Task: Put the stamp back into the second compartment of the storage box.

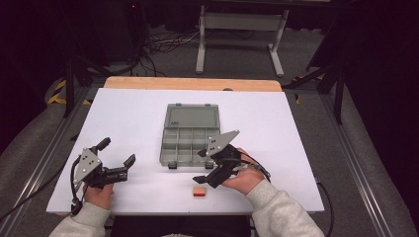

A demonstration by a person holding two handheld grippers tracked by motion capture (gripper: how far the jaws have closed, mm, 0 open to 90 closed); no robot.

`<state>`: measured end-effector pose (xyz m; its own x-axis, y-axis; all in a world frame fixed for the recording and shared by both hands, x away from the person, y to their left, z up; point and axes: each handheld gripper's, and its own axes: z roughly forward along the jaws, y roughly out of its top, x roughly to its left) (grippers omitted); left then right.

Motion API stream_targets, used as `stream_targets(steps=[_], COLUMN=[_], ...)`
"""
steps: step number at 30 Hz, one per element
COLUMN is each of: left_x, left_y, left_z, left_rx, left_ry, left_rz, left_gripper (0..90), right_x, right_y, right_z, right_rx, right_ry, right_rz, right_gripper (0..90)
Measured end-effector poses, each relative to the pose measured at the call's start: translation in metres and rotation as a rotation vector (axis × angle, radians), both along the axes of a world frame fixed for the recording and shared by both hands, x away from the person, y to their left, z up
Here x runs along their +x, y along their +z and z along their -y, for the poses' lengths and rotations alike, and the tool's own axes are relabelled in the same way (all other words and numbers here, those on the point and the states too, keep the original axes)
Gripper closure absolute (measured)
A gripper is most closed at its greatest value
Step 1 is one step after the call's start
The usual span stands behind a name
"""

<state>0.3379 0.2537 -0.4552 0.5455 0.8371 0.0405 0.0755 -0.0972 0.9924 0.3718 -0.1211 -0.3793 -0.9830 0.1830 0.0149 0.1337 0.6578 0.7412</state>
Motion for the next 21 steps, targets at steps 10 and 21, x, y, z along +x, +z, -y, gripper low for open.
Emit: stream_targets(steps=[10, 21], left_x=[0.000, 0.000], left_y=[0.000, 0.000], left_z=[0.000, 0.000], left_rx=[0.002, 0.000], left_ry=[0.000, -0.001], left_rz=[0.002, 0.000], left_gripper=[0.4, 0.4], right_x=[-0.004, -0.007], right_y=[-0.011, -0.022], right_z=[-0.012, -0.021], right_rx=[-0.141, -0.262], right_ry=[0.044, 0.068], right_rz=[-0.031, -0.057], right_gripper=[18.5, 20.7])
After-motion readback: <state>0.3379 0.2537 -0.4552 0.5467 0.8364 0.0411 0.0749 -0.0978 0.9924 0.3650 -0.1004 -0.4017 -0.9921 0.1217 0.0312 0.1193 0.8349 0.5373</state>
